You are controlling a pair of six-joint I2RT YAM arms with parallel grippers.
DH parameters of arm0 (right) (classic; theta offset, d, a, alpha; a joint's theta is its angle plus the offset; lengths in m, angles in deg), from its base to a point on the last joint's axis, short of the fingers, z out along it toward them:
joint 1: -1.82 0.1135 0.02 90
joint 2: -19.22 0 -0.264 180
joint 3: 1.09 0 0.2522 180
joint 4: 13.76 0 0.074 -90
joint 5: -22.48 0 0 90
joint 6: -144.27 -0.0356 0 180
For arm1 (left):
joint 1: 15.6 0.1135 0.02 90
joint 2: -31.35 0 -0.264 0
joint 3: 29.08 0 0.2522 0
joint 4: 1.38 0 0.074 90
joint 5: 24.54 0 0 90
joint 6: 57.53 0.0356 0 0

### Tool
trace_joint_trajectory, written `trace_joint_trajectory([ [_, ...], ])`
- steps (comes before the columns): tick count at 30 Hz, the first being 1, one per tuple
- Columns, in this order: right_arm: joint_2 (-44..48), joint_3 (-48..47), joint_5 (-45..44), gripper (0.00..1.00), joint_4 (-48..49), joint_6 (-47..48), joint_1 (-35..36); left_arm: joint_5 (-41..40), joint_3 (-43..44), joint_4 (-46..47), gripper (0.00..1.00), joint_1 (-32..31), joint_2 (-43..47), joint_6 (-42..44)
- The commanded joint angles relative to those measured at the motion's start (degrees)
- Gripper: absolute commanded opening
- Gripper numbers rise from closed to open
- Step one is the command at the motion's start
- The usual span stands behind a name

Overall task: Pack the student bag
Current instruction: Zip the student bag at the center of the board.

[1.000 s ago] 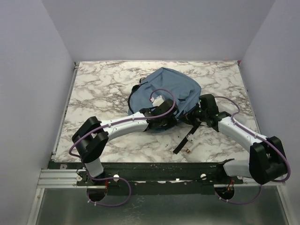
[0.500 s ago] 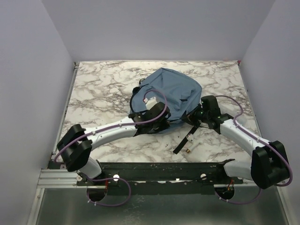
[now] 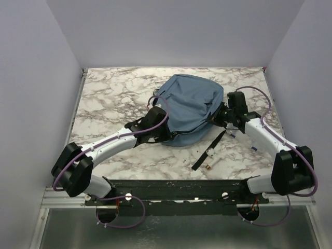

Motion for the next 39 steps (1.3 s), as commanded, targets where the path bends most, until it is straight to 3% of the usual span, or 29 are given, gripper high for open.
trace_joint_trajectory([
  [1,-4.3,-7.7,-4.8,0.07,-3.8,11.8,-1.5,17.2,4.1,4.3,0.00,-1.6,-4.1,7.2],
  [5,-6.4,-11.9,-8.0,0.52,-15.2,13.4,-1.5,25.4,4.0,13.6,0.00,-3.5,-8.1,1.5],
  [8,-3.1,-9.6,-6.2,0.72,-19.7,11.8,-0.7,27.6,5.3,16.5,0.00,-4.4,-11.3,-0.1],
  [12,3.5,-2.6,0.8,0.87,-19.0,4.4,1.9,31.4,5.7,20.9,0.00,-4.4,-14.2,-1.8],
  [15,6.5,4.4,8.1,0.89,-9.3,-6.2,4.1,32.8,5.8,22.1,0.00,-4.5,-14.8,-1.7],
  [18,6.7,9.0,7.7,0.89,-1.0,-14.7,6.7,32.9,5.2,22.2,0.00,-4.5,-14.1,-1.0],
  [22,4.0,11.3,5.8,0.82,4.4,-20.1,6.8,32.3,3.3,22.1,0.00,-4.4,-12.9,-0.5],
  [23,3.6,11.5,4.6,0.73,5.3,-20.6,6.7,31.5,2.6,21.8,0.00,-4.4,-12.3,-0.5],
  [25,2.7,11.8,2.3,0.46,7.6,-20.9,6.7,27.8,0.5,19.3,0.00,-3.5,-10.7,-1.2],
  [27,2.1,11.9,-0.6,0.11,8.4,-20.1,6.7,22.3,-3.4,17.6,0.00,-1.1,-8.2,-3.5],
  [28,1.9,11.5,-2.2,0.01,7.8,-19.3,6.7,19.8,-5.3,17.6,0.00,0.4,-6.8,-4.8],
  [34,1.7,7.5,-4.2,0.01,4.9,-5.0,5.7,10.2,-10.9,11.0,0.00,14.5,0.4,-3.4],
  [37,5.4,8.6,-0.6,0.01,8.4,2.6,3.4,12.3,-9.8,10.0,0.00,22.4,2.0,-0.8],
  [39,3.6,6.3,3.8,0.01,8.6,8.8,2.3,13.4,-7.1,8.5,0.00,23.4,1.4,1.8],
])
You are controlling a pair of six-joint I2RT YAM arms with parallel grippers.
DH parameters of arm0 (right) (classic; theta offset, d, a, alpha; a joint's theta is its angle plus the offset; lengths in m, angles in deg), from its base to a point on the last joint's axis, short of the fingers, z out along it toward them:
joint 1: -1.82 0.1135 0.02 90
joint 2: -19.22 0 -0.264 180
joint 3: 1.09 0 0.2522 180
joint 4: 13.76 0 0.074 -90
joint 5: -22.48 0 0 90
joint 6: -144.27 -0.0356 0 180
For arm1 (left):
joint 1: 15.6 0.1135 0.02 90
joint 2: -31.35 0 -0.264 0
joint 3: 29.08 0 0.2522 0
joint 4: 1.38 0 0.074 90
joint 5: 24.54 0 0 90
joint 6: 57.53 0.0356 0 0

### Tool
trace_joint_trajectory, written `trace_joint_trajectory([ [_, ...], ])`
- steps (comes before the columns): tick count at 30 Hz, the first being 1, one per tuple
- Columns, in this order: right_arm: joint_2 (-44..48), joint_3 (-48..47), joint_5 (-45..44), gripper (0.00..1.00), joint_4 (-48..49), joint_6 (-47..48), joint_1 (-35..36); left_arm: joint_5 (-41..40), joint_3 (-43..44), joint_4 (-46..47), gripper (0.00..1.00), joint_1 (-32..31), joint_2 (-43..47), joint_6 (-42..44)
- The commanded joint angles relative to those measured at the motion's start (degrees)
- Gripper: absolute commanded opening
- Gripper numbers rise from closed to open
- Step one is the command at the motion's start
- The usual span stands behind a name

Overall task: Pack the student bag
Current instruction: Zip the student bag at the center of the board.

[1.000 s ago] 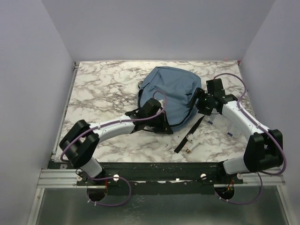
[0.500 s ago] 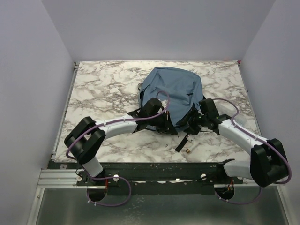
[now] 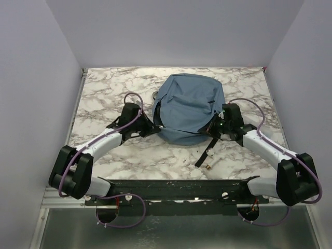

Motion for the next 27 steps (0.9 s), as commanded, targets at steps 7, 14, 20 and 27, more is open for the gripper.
trace_joint_trajectory([
  [7,-8.1,-12.0,2.9,0.01,2.2,24.4,-3.2,-11.6,-3.4,-7.7,0.00,2.9,9.6,2.9],
  [14,-14.0,-19.6,1.1,0.01,-1.0,28.1,2.2,-16.1,-4.8,-10.8,0.00,-11.1,14.3,-3.7],
  [20,-15.7,-20.3,-7.4,0.05,-13.8,21.9,-8.2,-7.1,1.3,-5.2,0.00,-14.8,2.7,-3.8],
  [27,-4.2,-8.9,1.6,0.70,-12.4,14.7,-10.7,2.2,12.4,0.6,0.00,-17.5,-8.5,-2.7],
])
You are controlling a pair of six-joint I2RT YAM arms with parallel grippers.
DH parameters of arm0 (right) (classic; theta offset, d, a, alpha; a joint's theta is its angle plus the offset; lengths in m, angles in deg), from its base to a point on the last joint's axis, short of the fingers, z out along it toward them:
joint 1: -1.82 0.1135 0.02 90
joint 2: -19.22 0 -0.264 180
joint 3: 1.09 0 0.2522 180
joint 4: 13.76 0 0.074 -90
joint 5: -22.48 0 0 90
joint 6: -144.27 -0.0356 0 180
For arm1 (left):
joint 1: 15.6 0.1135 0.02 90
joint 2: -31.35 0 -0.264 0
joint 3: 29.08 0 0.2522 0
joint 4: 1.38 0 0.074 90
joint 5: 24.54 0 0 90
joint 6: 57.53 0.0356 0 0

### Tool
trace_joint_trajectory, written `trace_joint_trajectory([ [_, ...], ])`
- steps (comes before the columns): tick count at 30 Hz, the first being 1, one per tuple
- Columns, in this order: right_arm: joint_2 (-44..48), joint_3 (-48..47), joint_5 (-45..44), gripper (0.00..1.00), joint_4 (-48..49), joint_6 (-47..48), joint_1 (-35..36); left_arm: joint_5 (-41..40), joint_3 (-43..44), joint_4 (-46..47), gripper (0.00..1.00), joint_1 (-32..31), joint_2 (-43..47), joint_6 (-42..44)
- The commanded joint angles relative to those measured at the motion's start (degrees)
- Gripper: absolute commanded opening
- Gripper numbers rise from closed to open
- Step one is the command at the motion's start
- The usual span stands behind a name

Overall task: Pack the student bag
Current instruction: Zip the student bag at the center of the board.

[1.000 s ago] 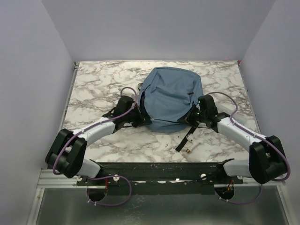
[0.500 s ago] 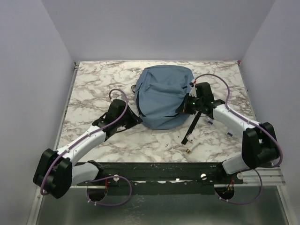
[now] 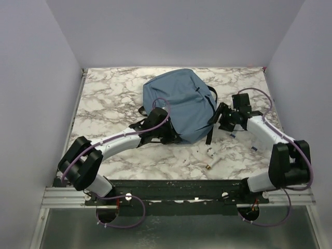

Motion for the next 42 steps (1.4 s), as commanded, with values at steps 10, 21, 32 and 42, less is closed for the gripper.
trace_joint_trajectory([
  [10,11.3,13.9,12.5,0.83,9.6,-20.5,3.6,12.8,8.3,5.8,0.00,-2.0,-6.6,3.2],
  [21,3.8,11.7,6.6,0.14,11.7,-22.1,5.0,11.3,9.2,-1.1,0.00,0.6,-7.1,5.0],
  [32,3.4,6.7,10.2,0.01,7.0,-10.2,-2.3,3.5,9.6,-12.3,0.00,20.2,-5.3,6.0],
  [42,3.7,6.8,11.3,0.01,5.7,-7.1,-5.4,5.7,19.4,-16.2,0.00,24.4,-12.8,8.8],
])
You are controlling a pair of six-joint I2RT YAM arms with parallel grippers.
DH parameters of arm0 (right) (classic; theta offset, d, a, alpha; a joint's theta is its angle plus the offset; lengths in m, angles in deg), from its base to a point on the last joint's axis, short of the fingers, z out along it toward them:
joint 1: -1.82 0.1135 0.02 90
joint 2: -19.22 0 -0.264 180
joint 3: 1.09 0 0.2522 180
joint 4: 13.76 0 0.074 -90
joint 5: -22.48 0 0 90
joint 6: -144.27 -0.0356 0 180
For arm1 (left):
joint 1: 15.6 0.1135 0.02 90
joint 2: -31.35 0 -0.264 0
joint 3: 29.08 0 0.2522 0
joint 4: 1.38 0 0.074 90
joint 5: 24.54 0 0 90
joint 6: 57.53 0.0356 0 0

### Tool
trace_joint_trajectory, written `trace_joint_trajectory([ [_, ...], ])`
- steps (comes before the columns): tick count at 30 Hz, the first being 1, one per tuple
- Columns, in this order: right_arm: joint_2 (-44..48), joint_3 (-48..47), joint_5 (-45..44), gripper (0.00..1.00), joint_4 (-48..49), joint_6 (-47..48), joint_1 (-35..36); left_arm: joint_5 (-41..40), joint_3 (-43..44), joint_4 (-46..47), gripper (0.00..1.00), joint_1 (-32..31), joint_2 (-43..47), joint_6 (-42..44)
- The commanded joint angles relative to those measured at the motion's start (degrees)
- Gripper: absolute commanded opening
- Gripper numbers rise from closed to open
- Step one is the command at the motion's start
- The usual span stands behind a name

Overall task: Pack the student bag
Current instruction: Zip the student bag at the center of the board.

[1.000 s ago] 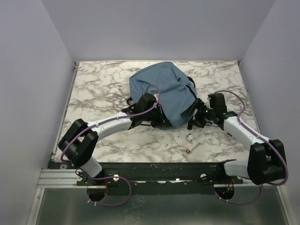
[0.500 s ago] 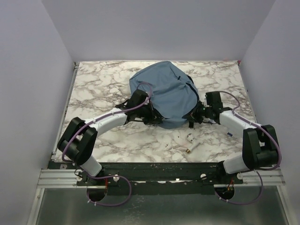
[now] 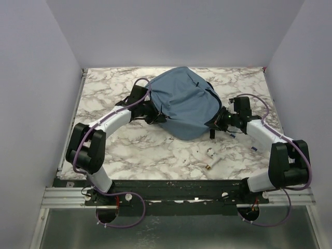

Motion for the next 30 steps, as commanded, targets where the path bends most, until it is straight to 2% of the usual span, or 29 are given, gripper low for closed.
trace_joint_trajectory([
  [1,2.0,-0.1,-4.4,0.01,-2.9,4.5,-4.4,-2.2,2.9,-3.7,0.00,4.2,-1.8,3.9],
  [5,2.7,-0.9,-6.8,0.01,-4.9,7.7,-4.4,5.0,0.5,-1.5,0.00,2.7,1.5,5.8],
  [9,4.1,-1.9,-11.6,0.01,-6.8,9.4,-4.4,-1.3,-2.1,-2.8,0.00,4.2,4.3,3.8],
  [13,3.2,-1.8,-11.4,0.01,-6.4,8.8,-4.5,-2.3,-0.7,-3.3,0.00,9.3,-2.0,-0.5],
  [18,1.6,-2.3,-11.0,0.01,-5.1,7.9,-4.5,-8.4,2.2,-4.8,0.00,10.3,-3.4,0.4],
  [23,1.6,-3.8,-11.8,0.01,-5.8,9.0,-4.6,-5.1,1.4,-4.7,0.00,11.2,-3.1,2.6],
  [26,1.4,-5.3,-13.7,0.01,-7.3,10.1,-4.6,-5.4,-3.8,-4.4,0.00,11.2,2.2,2.4],
  [30,1.5,-6.3,-11.1,0.01,-6.2,13.3,-4.4,-10.3,-18.3,-2.1,0.00,10.8,17.4,0.2],
])
